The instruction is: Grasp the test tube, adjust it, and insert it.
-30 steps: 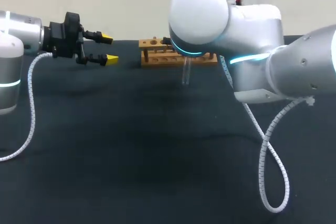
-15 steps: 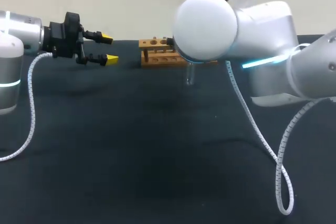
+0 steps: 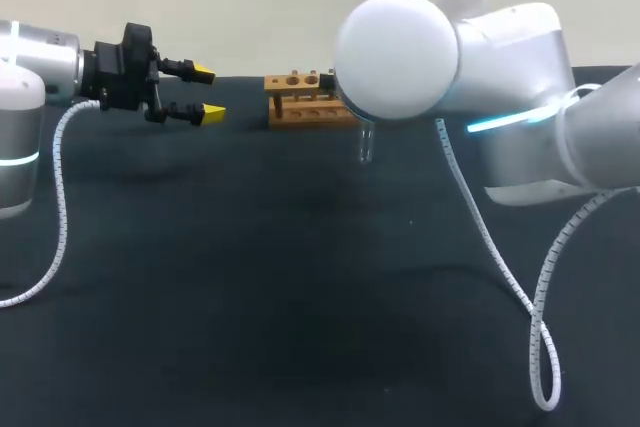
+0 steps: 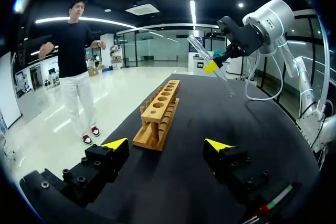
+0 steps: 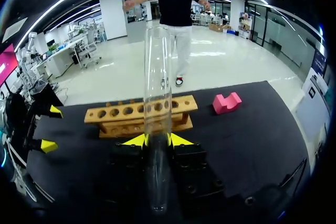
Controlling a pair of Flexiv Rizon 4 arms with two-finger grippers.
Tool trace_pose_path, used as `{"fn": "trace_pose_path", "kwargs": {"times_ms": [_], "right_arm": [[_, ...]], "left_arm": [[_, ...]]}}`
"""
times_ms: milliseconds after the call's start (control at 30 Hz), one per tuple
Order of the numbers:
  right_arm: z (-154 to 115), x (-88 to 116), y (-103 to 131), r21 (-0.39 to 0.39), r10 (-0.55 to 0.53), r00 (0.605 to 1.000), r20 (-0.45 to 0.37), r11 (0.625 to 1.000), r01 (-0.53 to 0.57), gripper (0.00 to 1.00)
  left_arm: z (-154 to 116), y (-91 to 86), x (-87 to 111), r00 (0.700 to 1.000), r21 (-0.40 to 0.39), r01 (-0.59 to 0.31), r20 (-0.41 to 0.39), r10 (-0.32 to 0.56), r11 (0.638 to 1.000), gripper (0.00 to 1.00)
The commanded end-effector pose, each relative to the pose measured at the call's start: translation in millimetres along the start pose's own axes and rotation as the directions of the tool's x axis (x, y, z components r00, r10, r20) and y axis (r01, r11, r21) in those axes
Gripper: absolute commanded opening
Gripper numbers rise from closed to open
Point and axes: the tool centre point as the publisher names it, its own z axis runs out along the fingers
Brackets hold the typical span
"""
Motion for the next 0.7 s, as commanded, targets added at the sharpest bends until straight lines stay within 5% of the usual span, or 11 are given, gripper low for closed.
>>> {"fn": "trace_pose_path", "kwargs": {"times_ms": [33,333,700], "right_arm": [[6,-6,4,-0.021,0.035,0.988,0.147,0.999,-0.032,0.0],[10,-39,4,-0.014,0.103,0.922,0.374,0.994,-0.106,0.0],[9,-80,1,-0.016,0.088,0.856,0.51,0.996,-0.093,0.0]], "left_arm": [[-1,-1.2,1.3,1.0,-0.003,-0.003,0.004,0.003,1.0,1.0],[-1,-1.2,1.3,1.0,-0.003,-0.003,0.004,0.003,1.0,1.0],[-1,-1.2,1.3,1.0,-0.003,-0.003,0.004,0.003,1.0,1.0]]}}
